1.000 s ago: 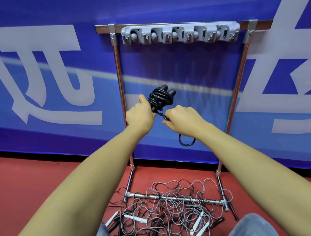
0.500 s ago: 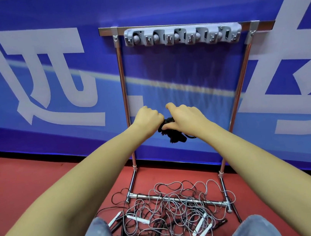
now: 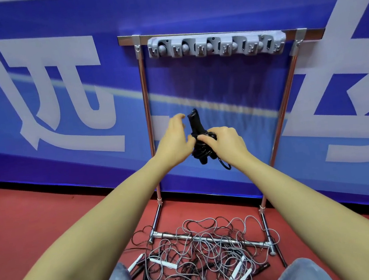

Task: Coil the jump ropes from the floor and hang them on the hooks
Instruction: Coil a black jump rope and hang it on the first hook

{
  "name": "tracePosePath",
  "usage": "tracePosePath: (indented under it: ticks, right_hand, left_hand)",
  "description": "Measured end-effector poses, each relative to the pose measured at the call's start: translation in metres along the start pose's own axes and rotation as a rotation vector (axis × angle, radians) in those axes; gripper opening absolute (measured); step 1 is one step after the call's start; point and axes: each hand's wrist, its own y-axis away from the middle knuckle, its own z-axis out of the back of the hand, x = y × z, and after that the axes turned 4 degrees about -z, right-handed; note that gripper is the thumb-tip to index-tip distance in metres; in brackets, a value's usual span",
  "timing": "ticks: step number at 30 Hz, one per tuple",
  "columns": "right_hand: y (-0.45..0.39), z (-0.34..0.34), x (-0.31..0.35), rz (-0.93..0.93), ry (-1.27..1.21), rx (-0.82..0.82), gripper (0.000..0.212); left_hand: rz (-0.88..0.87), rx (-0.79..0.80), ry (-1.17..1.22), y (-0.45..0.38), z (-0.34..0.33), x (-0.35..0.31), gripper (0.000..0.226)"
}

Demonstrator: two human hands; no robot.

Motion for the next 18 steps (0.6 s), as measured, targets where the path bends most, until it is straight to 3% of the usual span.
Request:
tracePosePath:
  ticks: [2, 4, 11, 15, 18]
  right_hand:
    - [-0.003, 0.000, 0.001, -0.062, -0.205, 0.018, 0.042]
    - [-0.004, 0.001, 0.002, -0.104, -0.353, 0.039, 0.047]
    - [0.001, 0.004, -0.002, -0.099, -0.487, 0.240, 0.048]
    - [0.005, 0.001, -0.003, -0.046, -0.455, 0.317, 0.044]
    - [0.008, -0.001, -0.006, 0.007, -0.429, 0.336, 0.038]
  left_hand:
    - [0.011, 0.154, 0.120, 0.007, -0.004, -0.003, 0.057]
    - [-0.022, 0.196, 0.103, 0.010, -0.006, -0.006, 0.059]
    - [-0.023, 0.243, -0.259, 0.006, -0.015, 0.001, 0.087]
    - [0.062, 0.171, -0.424, 0.003, -0.013, -0.008, 0.062]
    - [0.022, 0.134, -0.439, 0.000, -0.010, -0.007, 0.048]
